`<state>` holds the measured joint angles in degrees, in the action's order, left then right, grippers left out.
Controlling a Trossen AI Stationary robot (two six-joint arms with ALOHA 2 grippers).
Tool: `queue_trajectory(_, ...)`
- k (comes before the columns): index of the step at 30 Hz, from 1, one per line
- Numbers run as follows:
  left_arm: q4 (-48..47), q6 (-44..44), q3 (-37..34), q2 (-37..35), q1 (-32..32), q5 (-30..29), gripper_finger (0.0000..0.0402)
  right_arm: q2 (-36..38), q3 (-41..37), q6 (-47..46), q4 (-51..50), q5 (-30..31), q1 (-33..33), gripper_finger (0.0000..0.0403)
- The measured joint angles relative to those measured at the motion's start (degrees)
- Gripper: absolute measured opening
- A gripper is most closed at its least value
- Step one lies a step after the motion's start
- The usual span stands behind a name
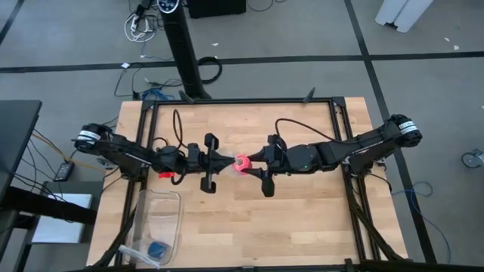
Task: Roll bandage
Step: Put the rolled pink bandage into the zip lock bag
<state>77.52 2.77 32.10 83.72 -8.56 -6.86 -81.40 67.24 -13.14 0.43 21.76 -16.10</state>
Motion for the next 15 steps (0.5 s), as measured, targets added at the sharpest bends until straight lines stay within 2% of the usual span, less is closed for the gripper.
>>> queue_trajectory(9, -6.0, 0.0, 1.4, 0.5, 0.1, -0.7, 0.0002, -3.1, 0.0, -3.2, -2.4, -7.7, 2.7, 0.0172)
queue_trajectory(12, -5.3, -0.3, 1.4, 1.5, 0.2, -1.5, 0.0002, -3.1, 0.0, -3.5, -3.3, -8.1, 2.6, 0.0189)
queue_trajectory(15, -4.4, -3.1, 1.4, 3.2, 1.1, 0.4, 0.0002, -2.8, 0.2, -4.0, -4.5, -9.6, 2.4, 0.019)
